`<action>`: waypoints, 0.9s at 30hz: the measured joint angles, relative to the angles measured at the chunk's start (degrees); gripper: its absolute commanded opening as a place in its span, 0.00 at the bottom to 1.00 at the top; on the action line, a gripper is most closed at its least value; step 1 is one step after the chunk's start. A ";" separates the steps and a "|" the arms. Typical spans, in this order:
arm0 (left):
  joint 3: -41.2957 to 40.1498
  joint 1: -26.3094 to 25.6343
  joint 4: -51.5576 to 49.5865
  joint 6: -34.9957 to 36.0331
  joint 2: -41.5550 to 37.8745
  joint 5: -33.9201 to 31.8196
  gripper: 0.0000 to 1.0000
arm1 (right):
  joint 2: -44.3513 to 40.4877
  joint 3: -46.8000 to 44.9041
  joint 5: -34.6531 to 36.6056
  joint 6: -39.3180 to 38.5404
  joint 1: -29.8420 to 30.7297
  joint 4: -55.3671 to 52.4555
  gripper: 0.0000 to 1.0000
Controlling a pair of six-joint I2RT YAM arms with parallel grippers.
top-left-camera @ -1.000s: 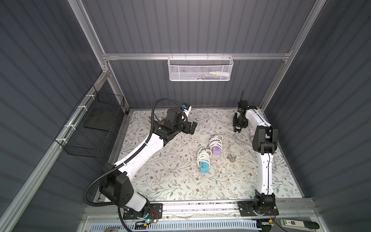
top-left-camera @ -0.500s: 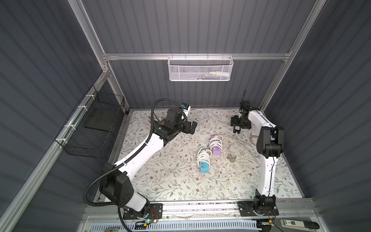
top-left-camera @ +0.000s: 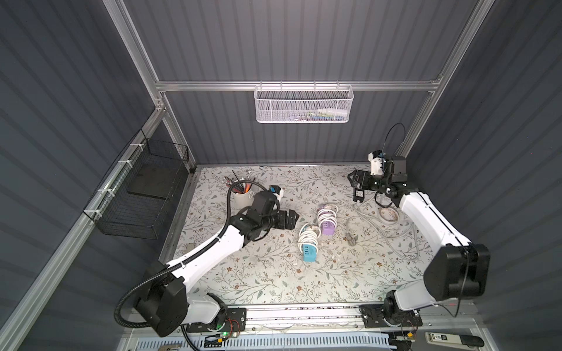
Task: Unwrap the cord wrapped around the power strip
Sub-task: Place the power strip at the center of the board, then pick up the power strip from the center of the board.
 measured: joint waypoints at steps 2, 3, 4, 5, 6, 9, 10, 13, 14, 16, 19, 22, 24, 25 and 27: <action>-4.55 -1.97 0.90 -4.66 -2.21 1.14 1.00 | -3.37 -2.51 1.60 -0.48 2.36 0.35 0.99; -6.38 -2.75 1.57 -6.51 -2.99 1.77 0.99 | -4.68 -3.48 2.01 -0.68 3.50 0.48 0.99; -8.48 -3.52 2.34 -8.98 -3.76 2.62 0.99 | -5.77 -4.33 2.40 -0.76 4.42 0.55 0.99; -10.32 -4.26 3.50 -11.32 -4.11 3.43 0.99 | -6.78 -5.20 2.67 -0.81 5.09 0.63 0.99; -11.63 -5.03 4.46 -13.33 -4.11 4.04 0.99 | -7.56 -6.01 2.93 -0.83 5.46 0.68 0.99; -14.91 -7.50 7.93 -18.73 -3.43 5.09 1.00 | -9.05 -7.74 3.52 -0.70 5.92 0.63 0.99; -15.87 -8.28 9.68 -20.31 -3.06 5.53 1.00 | -9.33 -8.09 3.67 -0.66 6.03 0.59 0.99; -18.84 -9.66 17.14 -24.65 -0.66 7.21 0.96 | -9.68 -8.63 3.98 -0.63 6.82 0.50 0.99; -19.78 -9.90 19.87 -26.16 0.59 7.85 0.94 | -9.70 -8.68 4.00 -0.63 7.10 0.39 0.99; -21.03 -10.32 24.41 -28.74 3.28 8.66 0.93 | -9.84 -8.81 4.04 -0.66 7.56 0.07 0.99; -22.38 -10.97 30.34 -31.80 6.08 9.29 0.90 | -10.40 -8.90 4.26 -0.70 7.63 -0.57 0.99; -24.13 -11.50 36.63 -34.29 8.09 9.51 0.86 | -11.08 -8.87 4.37 -0.70 7.63 -0.68 0.99; -24.94 -11.52 40.98 -35.58 9.97 9.55 0.83 | -11.28 -8.87 4.35 -0.68 7.63 -0.63 0.99; -25.24 -11.67 43.54 -36.37 11.15 9.73 0.81 | -11.28 -8.87 4.31 -0.66 7.63 -0.63 0.99; -25.51 -11.87 48.04 -37.75 13.70 9.97 0.80 | -11.28 -8.90 4.26 -0.63 7.63 -0.70 0.99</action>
